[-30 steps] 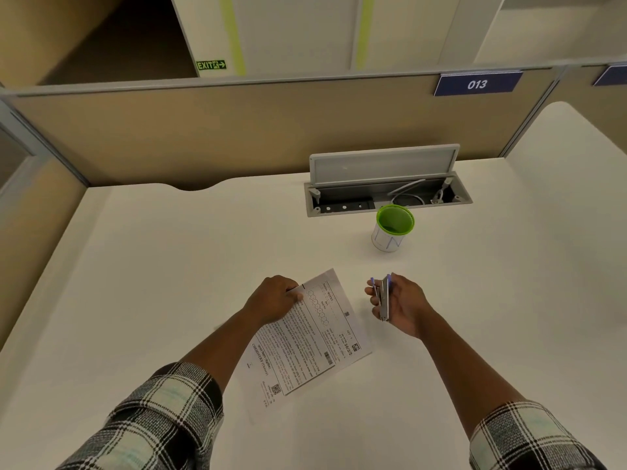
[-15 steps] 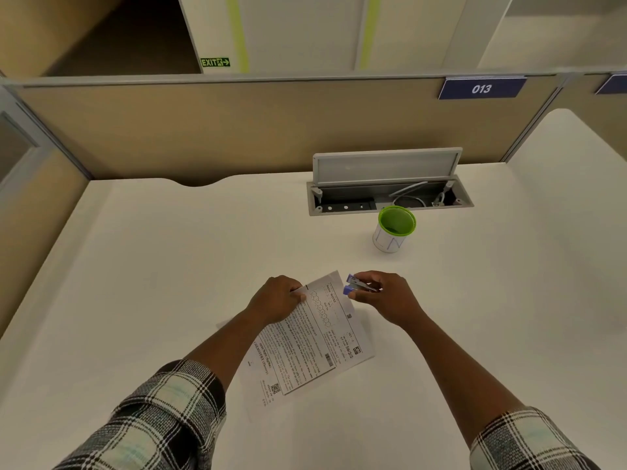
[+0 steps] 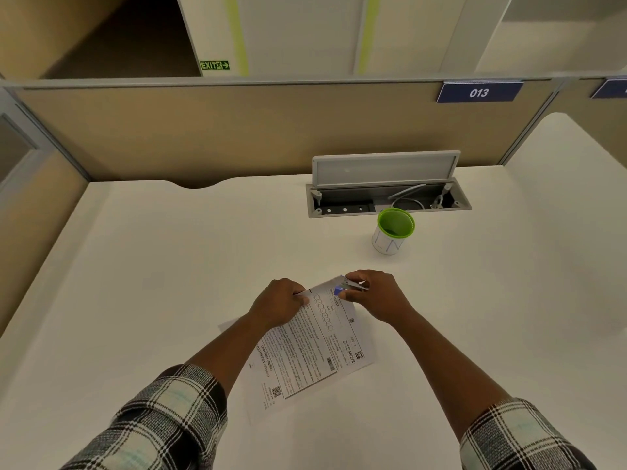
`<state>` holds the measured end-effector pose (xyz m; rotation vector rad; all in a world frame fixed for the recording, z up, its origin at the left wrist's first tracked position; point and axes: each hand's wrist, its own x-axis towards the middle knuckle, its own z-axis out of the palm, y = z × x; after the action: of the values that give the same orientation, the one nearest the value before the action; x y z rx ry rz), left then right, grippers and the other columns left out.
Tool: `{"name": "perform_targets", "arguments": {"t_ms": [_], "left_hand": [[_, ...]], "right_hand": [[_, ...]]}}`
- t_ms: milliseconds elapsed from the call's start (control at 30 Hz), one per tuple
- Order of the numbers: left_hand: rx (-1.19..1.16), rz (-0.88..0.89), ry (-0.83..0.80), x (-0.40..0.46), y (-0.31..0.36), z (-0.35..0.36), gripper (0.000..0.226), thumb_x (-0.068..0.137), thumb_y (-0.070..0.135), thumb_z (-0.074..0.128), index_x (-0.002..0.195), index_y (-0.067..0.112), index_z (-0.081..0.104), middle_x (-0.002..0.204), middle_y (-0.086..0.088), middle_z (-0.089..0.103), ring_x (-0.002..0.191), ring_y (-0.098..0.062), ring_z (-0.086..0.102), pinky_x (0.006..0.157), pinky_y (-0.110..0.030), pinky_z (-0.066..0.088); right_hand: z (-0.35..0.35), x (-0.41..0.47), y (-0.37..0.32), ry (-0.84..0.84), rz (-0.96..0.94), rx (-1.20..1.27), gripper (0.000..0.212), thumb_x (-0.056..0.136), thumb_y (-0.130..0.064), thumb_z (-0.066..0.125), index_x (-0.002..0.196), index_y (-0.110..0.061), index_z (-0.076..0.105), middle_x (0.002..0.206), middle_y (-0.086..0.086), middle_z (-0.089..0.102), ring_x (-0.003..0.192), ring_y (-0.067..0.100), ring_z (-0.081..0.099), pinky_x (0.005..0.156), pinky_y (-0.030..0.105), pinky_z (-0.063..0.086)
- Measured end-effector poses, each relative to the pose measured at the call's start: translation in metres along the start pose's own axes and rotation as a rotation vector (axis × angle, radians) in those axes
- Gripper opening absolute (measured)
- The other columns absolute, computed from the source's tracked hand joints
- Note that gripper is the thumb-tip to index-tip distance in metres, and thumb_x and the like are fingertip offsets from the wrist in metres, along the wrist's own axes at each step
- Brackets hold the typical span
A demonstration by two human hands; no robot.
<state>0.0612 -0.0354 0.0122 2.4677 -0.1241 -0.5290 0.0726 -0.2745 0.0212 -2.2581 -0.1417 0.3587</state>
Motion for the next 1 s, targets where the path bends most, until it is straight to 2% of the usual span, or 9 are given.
{"name": "perform_targets", "arguments": {"t_ms": [133,267,367,467,567,667,767,867,1000], "left_hand": [[-0.008,0.012,-0.002,0.001,0.000,0.000,0.040,0.093,0.028,0.057,0.054,0.020,0.050,0.055,0.005,0.055,0.049,-0.010,0.050,0.050,-0.024,0.037],[-0.019,0.013,-0.008,0.002,0.000,0.001,0.038,0.092,0.027,0.057,0.056,0.016,0.052,0.058,-0.001,0.056,0.051,-0.014,0.050,0.052,-0.027,0.036],[-0.025,0.010,-0.008,0.003,0.000,0.001,0.035,0.093,0.027,0.056,0.061,0.011,0.058,0.062,-0.005,0.061,0.053,-0.015,0.054,0.052,-0.027,0.038],[-0.016,0.023,-0.005,0.003,-0.001,0.002,0.037,0.094,0.029,0.056,0.060,0.015,0.056,0.061,-0.001,0.060,0.052,-0.013,0.054,0.051,-0.026,0.038],[-0.012,0.030,-0.001,0.003,-0.001,0.002,0.039,0.095,0.030,0.056,0.060,0.012,0.056,0.061,-0.002,0.060,0.052,-0.013,0.053,0.051,-0.026,0.037],[-0.022,0.023,0.006,0.004,-0.001,0.003,0.039,0.094,0.031,0.056,0.064,0.007,0.058,0.065,-0.008,0.064,0.053,-0.014,0.054,0.052,-0.027,0.039],[-0.015,0.025,0.009,0.005,-0.001,0.003,0.039,0.094,0.031,0.056,0.059,0.016,0.055,0.060,0.000,0.060,0.052,-0.013,0.053,0.051,-0.026,0.038],[-0.007,0.021,0.019,0.005,-0.001,0.002,0.041,0.094,0.030,0.056,0.055,0.018,0.052,0.056,0.004,0.056,0.050,-0.011,0.051,0.050,-0.023,0.036],[-0.022,0.024,0.014,0.004,-0.002,0.002,0.039,0.094,0.031,0.056,0.063,0.006,0.058,0.064,-0.010,0.063,0.054,-0.016,0.053,0.052,-0.027,0.038]], "right_hand": [[0.000,0.001,-0.005,-0.031,-0.014,-0.030,0.037,0.079,-0.038,0.076,0.110,-0.018,0.069,0.100,-0.010,0.067,0.091,0.009,0.062,0.072,0.019,0.043],[0.000,0.000,-0.008,-0.057,-0.059,-0.047,0.018,0.082,-0.034,0.072,0.092,-0.020,0.069,0.091,-0.003,0.072,0.080,0.015,0.062,0.065,0.024,0.043],[0.000,-0.001,-0.010,-0.065,-0.069,-0.062,0.016,0.085,-0.032,0.070,0.085,-0.017,0.066,0.084,0.000,0.071,0.074,0.018,0.061,0.062,0.026,0.043],[-0.001,-0.001,-0.013,-0.064,-0.067,-0.067,0.010,0.086,-0.030,0.070,0.080,-0.025,0.063,0.076,-0.009,0.067,0.066,0.007,0.057,0.057,0.017,0.039],[-0.001,-0.002,-0.015,-0.053,-0.048,-0.073,0.017,0.088,-0.030,0.068,0.075,-0.033,0.057,0.071,-0.015,0.063,0.060,0.002,0.054,0.054,0.010,0.036],[0.000,-0.002,-0.016,-0.042,-0.035,-0.074,0.019,0.090,-0.030,0.067,0.076,-0.034,0.055,0.075,-0.010,0.066,0.063,0.004,0.056,0.056,0.014,0.038],[-0.001,-0.002,-0.017,-0.042,-0.031,-0.079,0.022,0.090,-0.030,0.066,0.073,-0.034,0.053,0.072,-0.014,0.063,0.061,0.004,0.054,0.055,0.015,0.037],[-0.001,-0.002,-0.018,-0.048,-0.033,-0.075,0.013,0.090,-0.030,0.066,0.080,-0.029,0.058,0.075,-0.008,0.066,0.062,0.004,0.054,0.055,0.015,0.038],[-0.001,-0.002,-0.018,-0.031,-0.035,-0.073,0.012,0.089,-0.030,0.067,0.081,-0.023,0.060,0.078,0.000,0.067,0.064,0.009,0.053,0.058,0.021,0.039]]}}
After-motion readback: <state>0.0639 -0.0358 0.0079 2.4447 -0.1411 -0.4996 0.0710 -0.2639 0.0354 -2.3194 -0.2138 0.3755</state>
